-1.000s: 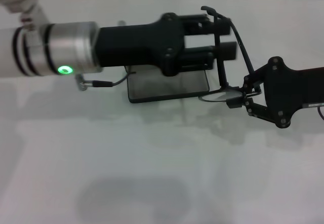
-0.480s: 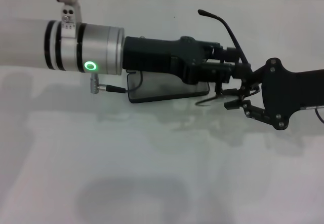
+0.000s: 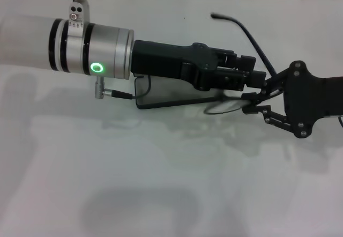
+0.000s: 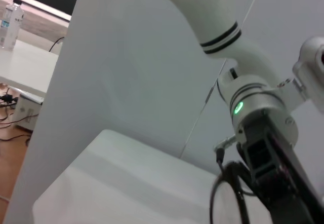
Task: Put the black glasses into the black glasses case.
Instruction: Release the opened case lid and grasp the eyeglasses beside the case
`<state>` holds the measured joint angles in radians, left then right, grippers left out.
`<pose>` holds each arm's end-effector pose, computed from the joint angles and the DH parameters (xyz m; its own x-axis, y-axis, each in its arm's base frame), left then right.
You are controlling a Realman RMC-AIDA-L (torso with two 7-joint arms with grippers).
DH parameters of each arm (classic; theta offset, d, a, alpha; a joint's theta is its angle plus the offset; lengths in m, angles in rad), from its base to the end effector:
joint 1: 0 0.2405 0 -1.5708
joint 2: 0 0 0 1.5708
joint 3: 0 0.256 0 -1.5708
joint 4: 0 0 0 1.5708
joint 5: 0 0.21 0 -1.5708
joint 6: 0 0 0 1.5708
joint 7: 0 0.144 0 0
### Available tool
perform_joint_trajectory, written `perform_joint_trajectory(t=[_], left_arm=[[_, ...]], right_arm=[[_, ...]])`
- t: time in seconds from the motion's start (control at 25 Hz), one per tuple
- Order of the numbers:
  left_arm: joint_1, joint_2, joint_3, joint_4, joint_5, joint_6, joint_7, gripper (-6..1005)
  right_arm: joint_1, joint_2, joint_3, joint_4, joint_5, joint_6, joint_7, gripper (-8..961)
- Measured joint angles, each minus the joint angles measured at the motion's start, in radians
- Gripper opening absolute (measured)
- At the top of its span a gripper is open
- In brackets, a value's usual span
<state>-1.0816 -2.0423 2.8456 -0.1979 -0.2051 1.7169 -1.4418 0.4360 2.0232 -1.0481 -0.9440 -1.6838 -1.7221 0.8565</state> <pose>-0.1276 0.3605 -0.0498 0.7385 0.4627 0.4904 0.3276 -0.8820 0.3387 0.2069 0.3111 0.0286 0.7925 0.4505 -0.4110 0.3324 -0.8842 -0.3283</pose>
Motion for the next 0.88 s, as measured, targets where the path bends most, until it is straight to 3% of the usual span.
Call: perform_joint_trajectory(t=[0.36,0.56,0.88], left_arm=[[-0.01,-0.002,-0.002,0.007,-0.012,0.017,0.003,563],[0.01,0.007,-0.002,0.0,-0.072,0.05,0.01,563],[0.044,0.016,-0.002,0.0,-0.106,0.052,0.037,563]], right_arm=[[-0.006,-0.002,0.001,0.0,0.015,-0.014,-0.033,84],[-0.01,-0.002,0.0,0.002,0.007,-0.01,-0.047,3],[-0.008,-0.001,0.0,-0.004,0.009,0.032,-0.014,4]])
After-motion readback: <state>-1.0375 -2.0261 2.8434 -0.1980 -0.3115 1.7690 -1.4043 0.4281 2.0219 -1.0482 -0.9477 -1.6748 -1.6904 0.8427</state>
